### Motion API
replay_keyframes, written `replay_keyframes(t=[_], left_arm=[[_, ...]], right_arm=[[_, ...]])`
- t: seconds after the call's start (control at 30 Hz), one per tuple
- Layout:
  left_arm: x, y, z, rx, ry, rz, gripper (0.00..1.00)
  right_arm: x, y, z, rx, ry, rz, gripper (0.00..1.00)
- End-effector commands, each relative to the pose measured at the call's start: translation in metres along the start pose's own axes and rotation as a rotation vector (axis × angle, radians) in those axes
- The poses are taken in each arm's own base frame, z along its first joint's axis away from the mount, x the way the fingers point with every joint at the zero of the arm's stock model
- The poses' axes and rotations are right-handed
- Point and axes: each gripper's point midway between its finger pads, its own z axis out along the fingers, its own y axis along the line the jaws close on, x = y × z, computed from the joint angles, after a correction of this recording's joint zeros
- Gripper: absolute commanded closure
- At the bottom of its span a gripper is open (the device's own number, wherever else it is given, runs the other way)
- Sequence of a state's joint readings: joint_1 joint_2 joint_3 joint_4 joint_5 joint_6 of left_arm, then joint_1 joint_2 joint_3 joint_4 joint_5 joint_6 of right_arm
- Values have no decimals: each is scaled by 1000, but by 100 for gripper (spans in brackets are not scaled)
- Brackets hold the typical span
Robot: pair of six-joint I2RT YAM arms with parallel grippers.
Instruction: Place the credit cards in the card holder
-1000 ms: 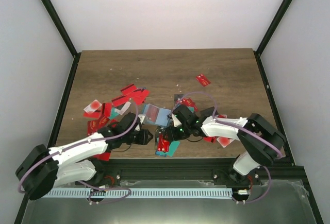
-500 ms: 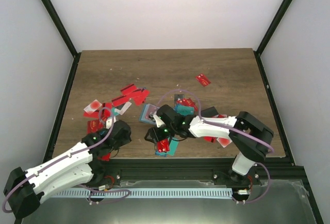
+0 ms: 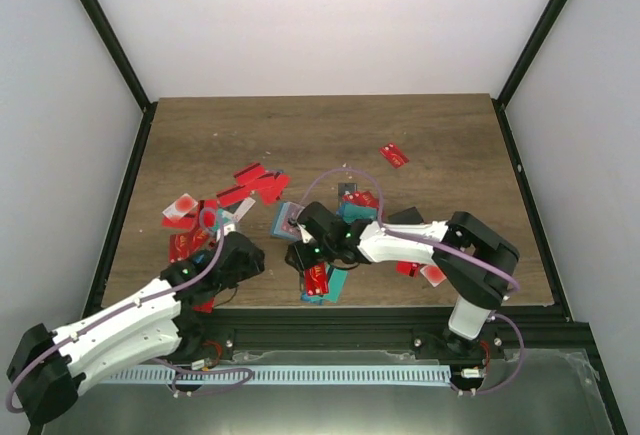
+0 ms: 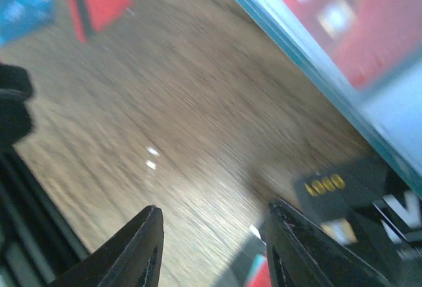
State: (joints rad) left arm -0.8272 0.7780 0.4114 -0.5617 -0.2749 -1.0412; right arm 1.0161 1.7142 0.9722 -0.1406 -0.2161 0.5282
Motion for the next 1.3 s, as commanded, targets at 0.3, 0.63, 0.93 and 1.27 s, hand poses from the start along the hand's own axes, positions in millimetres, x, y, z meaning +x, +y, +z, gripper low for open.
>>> replay_keyframes(t=[0.3,0.63,0.93,1.27], left_arm=[[24,-50,12,257,115,142,52],[44,-71,21,354,212,228,53],[73,-97,41,432,358,291,53],[97,-127,46,468,429,430,55]], right_arm=[[102,-51,-18,128,211,67,57],[143,-46,-41,58,279,133,57],[112,-46,-61,-26,122,295,54],[134,-60,-76,-26,141,462,55]])
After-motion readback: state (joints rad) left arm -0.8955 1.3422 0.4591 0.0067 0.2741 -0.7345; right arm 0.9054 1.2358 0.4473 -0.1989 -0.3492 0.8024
